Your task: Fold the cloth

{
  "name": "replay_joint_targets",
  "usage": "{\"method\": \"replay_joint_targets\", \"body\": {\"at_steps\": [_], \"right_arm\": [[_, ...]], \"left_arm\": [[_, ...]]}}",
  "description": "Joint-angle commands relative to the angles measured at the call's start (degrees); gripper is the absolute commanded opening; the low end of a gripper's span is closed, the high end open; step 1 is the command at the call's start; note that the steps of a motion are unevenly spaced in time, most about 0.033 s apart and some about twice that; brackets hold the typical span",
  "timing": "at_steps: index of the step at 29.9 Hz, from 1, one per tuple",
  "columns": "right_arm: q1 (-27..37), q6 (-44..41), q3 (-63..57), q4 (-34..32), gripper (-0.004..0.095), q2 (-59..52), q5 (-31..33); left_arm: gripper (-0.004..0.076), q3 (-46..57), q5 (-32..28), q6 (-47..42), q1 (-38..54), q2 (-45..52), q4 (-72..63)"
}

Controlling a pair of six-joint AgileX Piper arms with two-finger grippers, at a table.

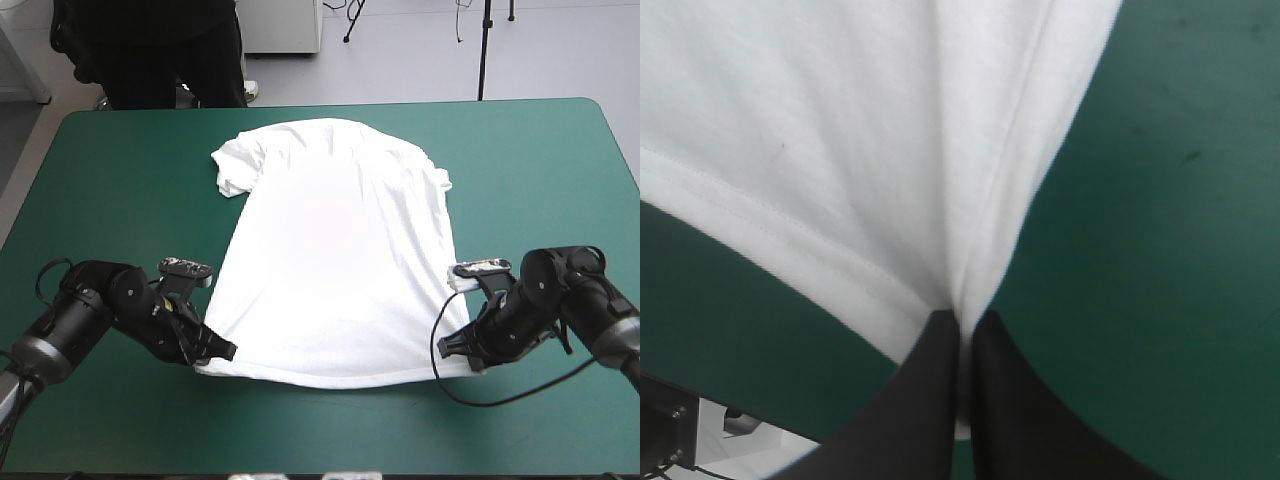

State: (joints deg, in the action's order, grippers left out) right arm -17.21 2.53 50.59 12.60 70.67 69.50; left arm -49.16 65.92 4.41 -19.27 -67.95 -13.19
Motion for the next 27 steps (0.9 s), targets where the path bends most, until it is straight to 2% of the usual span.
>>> {"method": "replay_joint_targets", "body": {"at_steps": [1, 6, 12, 16, 20, 23, 25, 27], "right_arm": [[-0.1, -0.4, -2.75, 0.56, -0.0016, -5.79, 1.99], [-0.1, -0.6, -7.27, 0.55, -0.0017, -9.49, 1.64], [-0.1, -0.01, -8.06, 0.55, 0.0001, -9.49, -2.84], [-0.1, 1.13, -8.06, -0.13, 0.0128, -9.49, -3.61], [-0.1, 1.39, -8.06, -0.28, 0.033, -9.49, -1.89], [-0.1, 1.39, -8.06, -0.37, 0.0503, -9.49, 0.17], [-0.1, 1.39, -7.51, -0.37, 0.0593, -9.6, 1.61], [-0.1, 1.39, -6.34, -0.37, 0.0638, -10.27, 2.0]], "left_arm": [[-0.0009, 1.52, -0.33, -0.51, -0.23, 3.35, -3.08], [-0.0009, 4.99, -0.46, -0.4, -0.23, 5.39, -4.35], [-0.0008, 6.47, -1.35, 0.12, -0.23, 5.62, -5.37], [0.0004, 7.13, -1.35, 0.12, -0.23, 5.39, -5.24], [0.0108, 7.59, -0.95, 0.79, -0.23, 5.13, -5.25], [0.0235, 7.59, 0.66, 0.79, -0.23, 5.13, -5.47], [0.0309, 7.59, 2.25, 0.79, -0.23, 5.13, -5.47], [0.0385, 7.49, 3.43, 0.79, -0.23, 5.25, -5.25]]}}
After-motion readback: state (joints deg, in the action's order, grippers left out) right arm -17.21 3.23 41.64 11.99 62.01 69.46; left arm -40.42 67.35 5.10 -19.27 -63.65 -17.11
